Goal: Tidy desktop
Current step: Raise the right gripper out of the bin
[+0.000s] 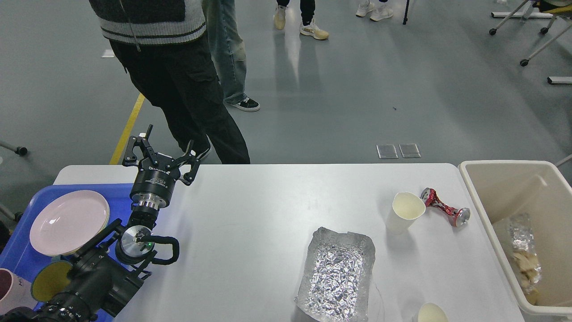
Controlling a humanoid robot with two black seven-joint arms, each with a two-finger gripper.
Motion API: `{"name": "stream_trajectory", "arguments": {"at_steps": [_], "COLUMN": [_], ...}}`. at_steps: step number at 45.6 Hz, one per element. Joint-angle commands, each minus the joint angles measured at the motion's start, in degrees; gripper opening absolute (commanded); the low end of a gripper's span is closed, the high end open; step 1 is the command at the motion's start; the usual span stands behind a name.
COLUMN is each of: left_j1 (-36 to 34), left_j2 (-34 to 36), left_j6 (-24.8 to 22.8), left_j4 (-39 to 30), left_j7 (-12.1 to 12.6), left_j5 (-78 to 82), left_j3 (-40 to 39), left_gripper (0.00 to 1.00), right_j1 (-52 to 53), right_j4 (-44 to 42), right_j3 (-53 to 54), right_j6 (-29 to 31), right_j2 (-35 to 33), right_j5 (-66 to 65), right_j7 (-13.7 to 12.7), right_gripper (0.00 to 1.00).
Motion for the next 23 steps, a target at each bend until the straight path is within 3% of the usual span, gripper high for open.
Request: {"name": "stream_trajectory", "arguments": {"at_steps": [1, 13, 19, 23], "left_j1": [0.0, 0.0, 0.0, 0.0], "left_j2": [0.1, 0.0, 0.1, 0.0], "left_j6": [0.0, 0.0, 0.0, 0.0], "left_j4": [0.0, 0.0, 0.0, 0.0], "left_j7": [0.0, 0.0, 0.0, 0.0], "left_j5": [0.0, 0.0, 0.0, 0.0], "left_j3": [0.0, 0.0, 0.0, 0.1], "left_gripper": [0.96, 0.96, 0.96, 0.96], "right_j1": [0.1, 10.9, 19.9, 28.8], "right_j4": [0.0, 1.4, 3.4, 5.5], "right_j3": [0.2, -1.8, -8.7, -14.3], "right_j6": [-0.1, 1.7, 6.5, 13.3], "right_j2": [0.0, -0.8, -0.9, -1.2], "right_j5": [0.0, -0.8, -0.8, -0.8], "right_j7": [0.0, 0.0, 0.0, 0.0], "right_gripper": [1.00, 1.00, 1.00, 1.00]}}
